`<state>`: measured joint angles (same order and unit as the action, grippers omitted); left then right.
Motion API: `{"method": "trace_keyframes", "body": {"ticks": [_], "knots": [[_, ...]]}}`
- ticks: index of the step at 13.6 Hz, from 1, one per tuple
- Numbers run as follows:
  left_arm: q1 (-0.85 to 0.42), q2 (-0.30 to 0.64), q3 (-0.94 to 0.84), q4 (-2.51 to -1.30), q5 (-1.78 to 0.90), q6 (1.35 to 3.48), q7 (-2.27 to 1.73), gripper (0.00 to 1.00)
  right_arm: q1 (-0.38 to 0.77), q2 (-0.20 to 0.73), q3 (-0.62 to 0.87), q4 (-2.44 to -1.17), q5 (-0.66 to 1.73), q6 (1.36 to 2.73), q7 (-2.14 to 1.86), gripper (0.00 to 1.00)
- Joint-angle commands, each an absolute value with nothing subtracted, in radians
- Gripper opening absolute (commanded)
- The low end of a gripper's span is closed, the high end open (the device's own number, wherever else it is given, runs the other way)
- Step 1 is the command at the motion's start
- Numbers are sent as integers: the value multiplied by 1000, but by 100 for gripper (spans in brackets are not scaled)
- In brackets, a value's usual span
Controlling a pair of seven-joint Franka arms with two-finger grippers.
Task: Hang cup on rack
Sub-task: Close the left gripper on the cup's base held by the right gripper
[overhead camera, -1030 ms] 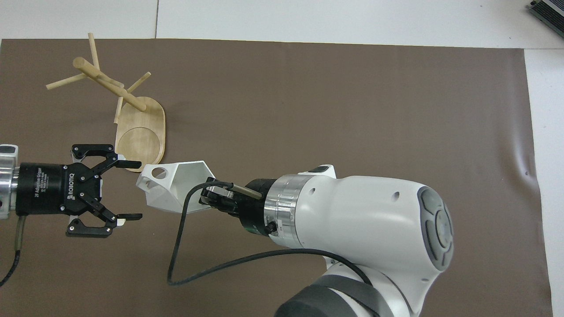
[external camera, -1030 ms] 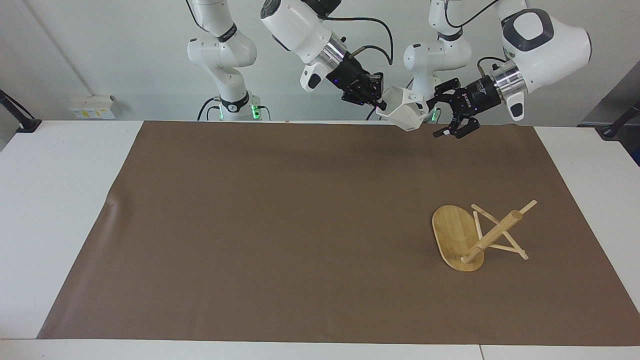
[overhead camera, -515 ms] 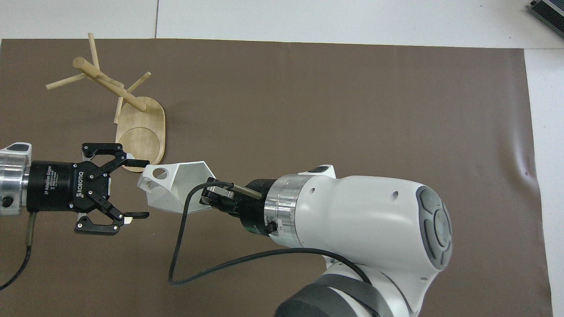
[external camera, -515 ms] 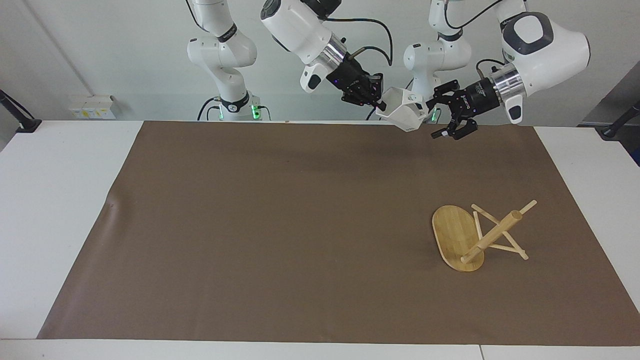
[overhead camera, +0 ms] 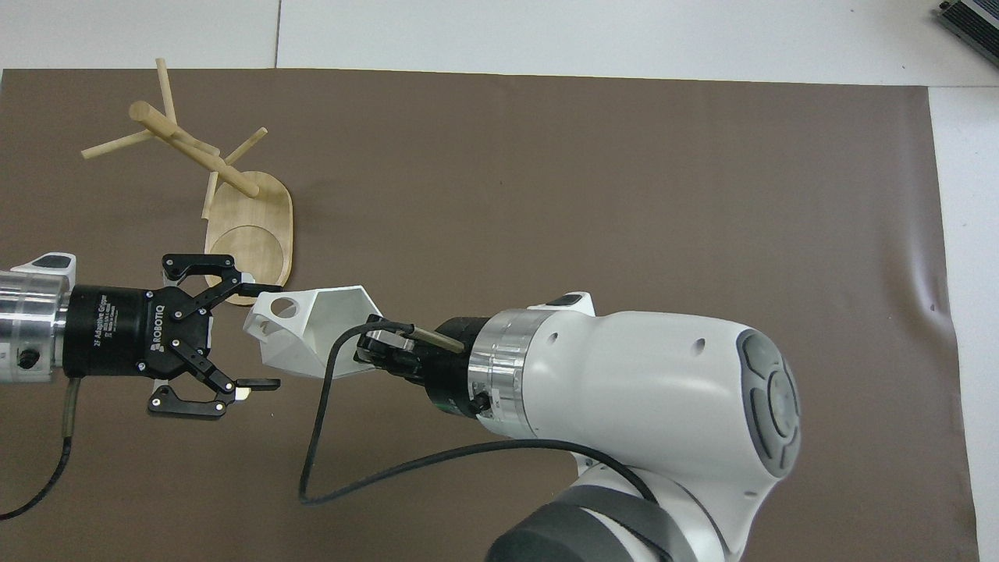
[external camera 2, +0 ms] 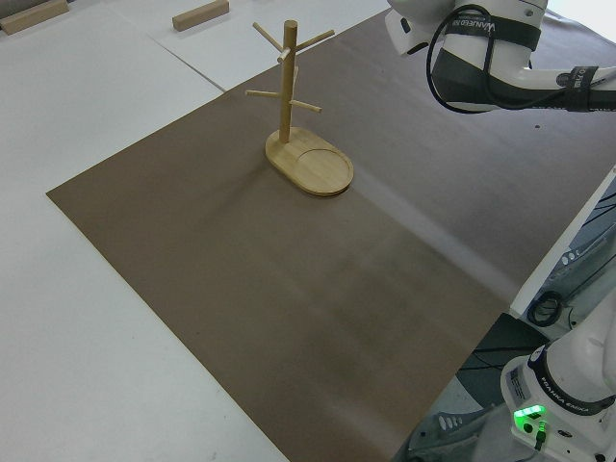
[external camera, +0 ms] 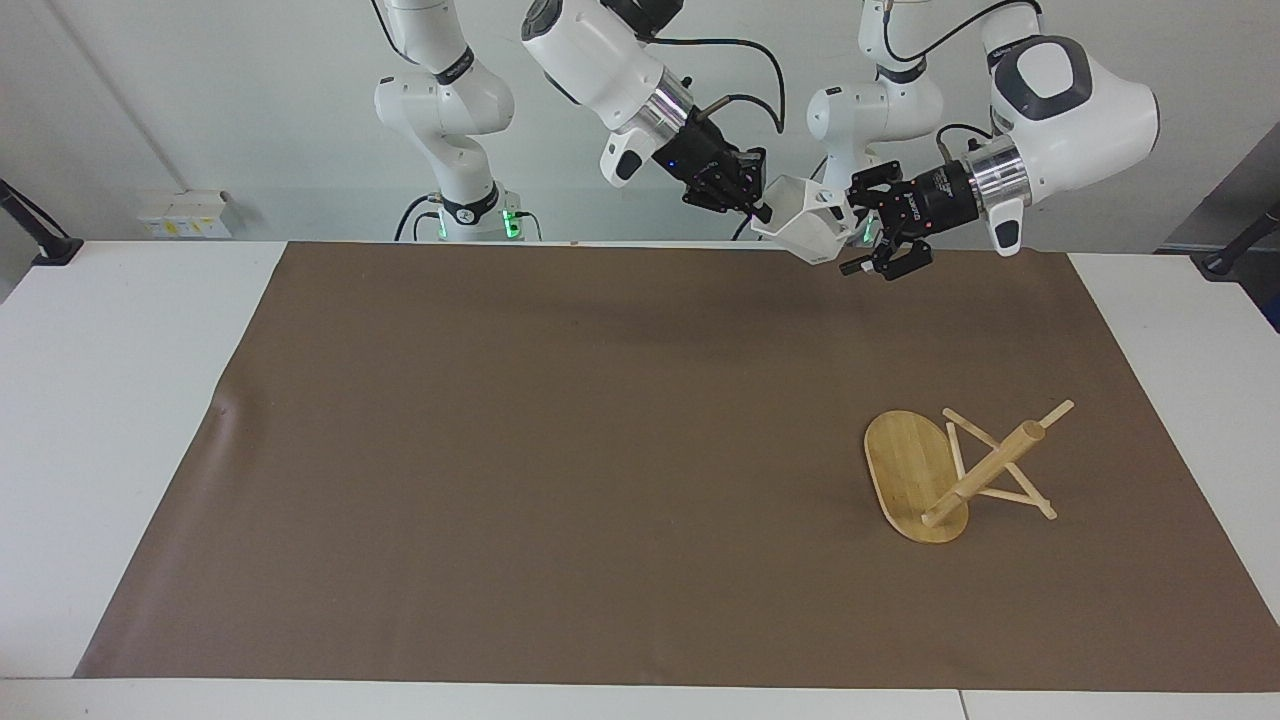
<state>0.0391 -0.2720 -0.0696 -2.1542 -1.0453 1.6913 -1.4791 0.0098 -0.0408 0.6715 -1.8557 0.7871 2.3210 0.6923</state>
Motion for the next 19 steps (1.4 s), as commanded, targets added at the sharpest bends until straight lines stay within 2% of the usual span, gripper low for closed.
{"method": "trace_keyframes", "body": {"ticks": [1, 10, 11, 13, 14, 19], "knots": [[9, -287, -63, -2184, -1071, 1704, -1459, 100, 0, -40, 681, -1859, 815, 2339, 652, 0], [-15, -293, -63, -2194, -1072, 1710, -1442, 99, 0, -40, 681, -1859, 815, 2339, 652, 0], [-14, -293, -63, -2194, -1072, 1706, -1442, 78, 0, -40, 681, -1859, 815, 2339, 652, 0], [-11, -291, -63, -2188, -1071, 1698, -1439, 8, 0, -40, 681, -1859, 815, 2339, 652, 0], [-11, -291, -63, -2186, -1071, 1698, -1436, 0, 0, -40, 681, -1859, 815, 2339, 652, 0], [0, -293, -58, -2187, -1071, 1683, -1404, 0, 0, -40, 681, -1859, 815, 2338, 663, 0]]}}
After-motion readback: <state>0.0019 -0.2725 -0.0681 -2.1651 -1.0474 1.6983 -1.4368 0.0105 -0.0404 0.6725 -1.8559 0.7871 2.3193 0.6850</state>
